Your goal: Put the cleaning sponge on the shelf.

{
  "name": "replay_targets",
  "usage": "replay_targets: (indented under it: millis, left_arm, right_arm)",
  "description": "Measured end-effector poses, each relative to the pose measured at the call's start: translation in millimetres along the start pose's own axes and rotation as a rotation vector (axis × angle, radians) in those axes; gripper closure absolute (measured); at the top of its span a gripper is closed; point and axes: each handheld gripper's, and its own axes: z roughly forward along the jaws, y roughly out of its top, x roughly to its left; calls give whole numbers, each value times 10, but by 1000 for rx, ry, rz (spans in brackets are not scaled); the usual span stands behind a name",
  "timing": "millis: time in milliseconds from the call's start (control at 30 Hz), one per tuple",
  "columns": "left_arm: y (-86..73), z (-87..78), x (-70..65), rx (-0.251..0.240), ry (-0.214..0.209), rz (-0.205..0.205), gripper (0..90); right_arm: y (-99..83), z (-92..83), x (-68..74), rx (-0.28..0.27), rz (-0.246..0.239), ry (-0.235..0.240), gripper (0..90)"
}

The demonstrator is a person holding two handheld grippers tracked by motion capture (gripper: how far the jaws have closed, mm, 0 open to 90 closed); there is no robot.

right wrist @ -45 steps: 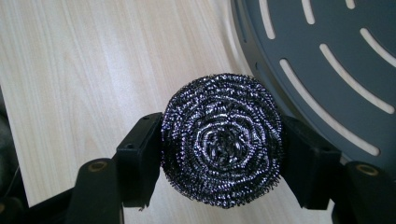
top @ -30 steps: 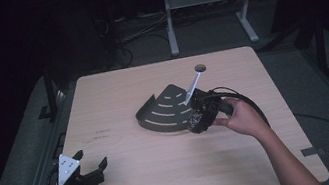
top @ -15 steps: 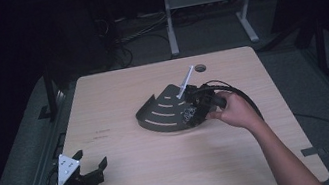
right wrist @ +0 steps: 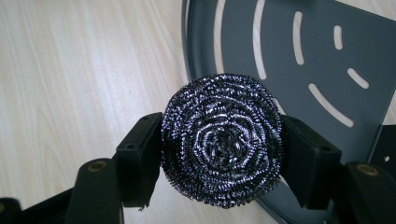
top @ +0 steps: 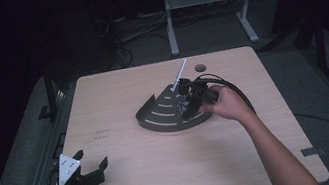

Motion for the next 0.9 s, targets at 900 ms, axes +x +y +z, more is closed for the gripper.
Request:
replay_targets:
  millis: [900]
  left_arm:
    - [2, -8, 16, -3, 0, 0, 138]
  right_arm:
    - [74, 358, -277, 43, 69, -5, 344]
